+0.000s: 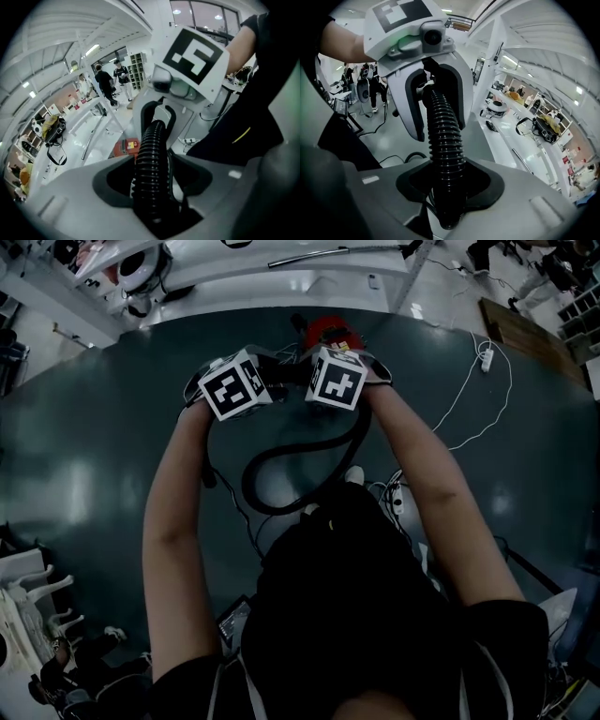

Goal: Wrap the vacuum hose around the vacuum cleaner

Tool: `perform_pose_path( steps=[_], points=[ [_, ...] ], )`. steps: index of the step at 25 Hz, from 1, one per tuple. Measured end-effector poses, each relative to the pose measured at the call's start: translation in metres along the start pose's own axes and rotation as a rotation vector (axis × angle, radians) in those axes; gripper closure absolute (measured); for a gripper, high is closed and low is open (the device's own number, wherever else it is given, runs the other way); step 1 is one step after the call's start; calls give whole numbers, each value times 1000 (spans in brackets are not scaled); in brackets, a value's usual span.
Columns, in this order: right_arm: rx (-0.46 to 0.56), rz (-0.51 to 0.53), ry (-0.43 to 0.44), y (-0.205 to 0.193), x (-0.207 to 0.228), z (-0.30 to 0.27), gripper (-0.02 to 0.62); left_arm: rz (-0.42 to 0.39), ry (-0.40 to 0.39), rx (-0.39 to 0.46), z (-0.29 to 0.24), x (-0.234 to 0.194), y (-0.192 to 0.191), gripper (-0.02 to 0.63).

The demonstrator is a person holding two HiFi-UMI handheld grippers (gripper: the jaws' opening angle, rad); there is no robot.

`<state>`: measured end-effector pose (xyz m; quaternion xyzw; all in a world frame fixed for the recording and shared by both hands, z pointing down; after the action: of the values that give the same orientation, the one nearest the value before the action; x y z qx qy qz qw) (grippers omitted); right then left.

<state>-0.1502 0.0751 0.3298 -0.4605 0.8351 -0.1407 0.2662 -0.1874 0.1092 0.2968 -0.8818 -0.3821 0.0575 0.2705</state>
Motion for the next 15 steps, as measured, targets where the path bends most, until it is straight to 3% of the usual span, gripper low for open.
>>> perform_pose_path(
  steps=[4,7,12,15],
  points=[
    [-1,28,49,-2,4,-5,436,38,-32,2,-11,-7,-6,431],
    [2,39,65,-7,6,-8,436,69,-57,10,-16,-8,-5,436],
    [27,54,15,-16,15,-8,428,101,-18,66,-23,-14,1,437],
    [87,-43,-33,-24,27,-3,389,118,26,118,-22,-19,6,437]
  ],
)
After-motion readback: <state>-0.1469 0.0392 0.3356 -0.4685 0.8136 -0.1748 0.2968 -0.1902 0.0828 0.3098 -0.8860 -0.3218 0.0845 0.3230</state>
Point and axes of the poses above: the fingertips, and each gripper's own axes: z backward along the fingers, x to its right, y out of its top, the point moved 4 cm from there along z, backward along the fingers, and after that the axes turned 10 degrees about z, right-handed, at the moved point
